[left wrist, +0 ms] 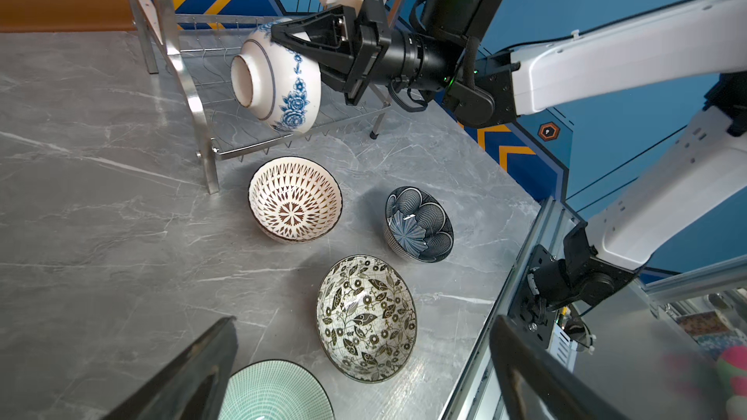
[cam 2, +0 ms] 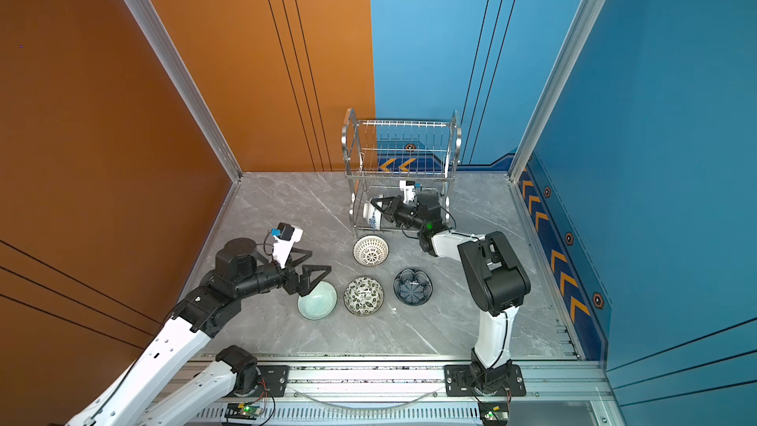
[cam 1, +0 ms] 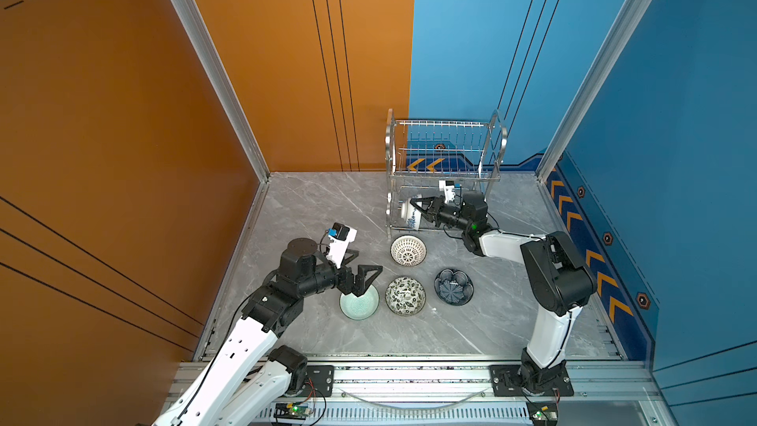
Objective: Load bowls into a dish rack
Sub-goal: Place the bowl in the dish rack.
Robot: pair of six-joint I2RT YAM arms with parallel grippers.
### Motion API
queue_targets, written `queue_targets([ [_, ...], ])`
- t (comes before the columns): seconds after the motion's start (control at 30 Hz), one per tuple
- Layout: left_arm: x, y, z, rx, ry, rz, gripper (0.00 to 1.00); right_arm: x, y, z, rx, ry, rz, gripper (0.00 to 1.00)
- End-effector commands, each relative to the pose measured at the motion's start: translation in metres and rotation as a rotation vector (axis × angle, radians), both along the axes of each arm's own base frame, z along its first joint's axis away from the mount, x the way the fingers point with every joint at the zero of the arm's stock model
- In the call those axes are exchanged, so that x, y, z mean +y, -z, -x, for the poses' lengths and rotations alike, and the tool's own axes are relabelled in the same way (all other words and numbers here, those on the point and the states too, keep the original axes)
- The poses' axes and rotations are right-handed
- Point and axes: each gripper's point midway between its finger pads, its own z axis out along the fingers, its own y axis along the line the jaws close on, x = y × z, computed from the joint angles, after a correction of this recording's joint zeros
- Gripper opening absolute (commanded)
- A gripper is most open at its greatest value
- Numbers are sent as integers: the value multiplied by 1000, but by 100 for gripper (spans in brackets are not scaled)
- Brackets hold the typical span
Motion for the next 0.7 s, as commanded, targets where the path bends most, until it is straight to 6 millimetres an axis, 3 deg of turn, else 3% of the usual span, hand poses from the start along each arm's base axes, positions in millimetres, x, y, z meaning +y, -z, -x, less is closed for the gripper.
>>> queue_targets([
  [0.0,1,-12,-8,-70,-17,-67,98,0,-29,-10,-80,-11,-43,0],
  [0.47,-10,-15,-24,-85,16,-140,98,9,-12,-37,-79,-2,-36,0],
  [0.6,-8,-8,-24,-104,13,-159,98,12,-9,-46,-76,-2,-35,0],
  [0.67,-6,-6,-22,-105,16,-163,98,14,2,-52,-59,-5,-29,0],
])
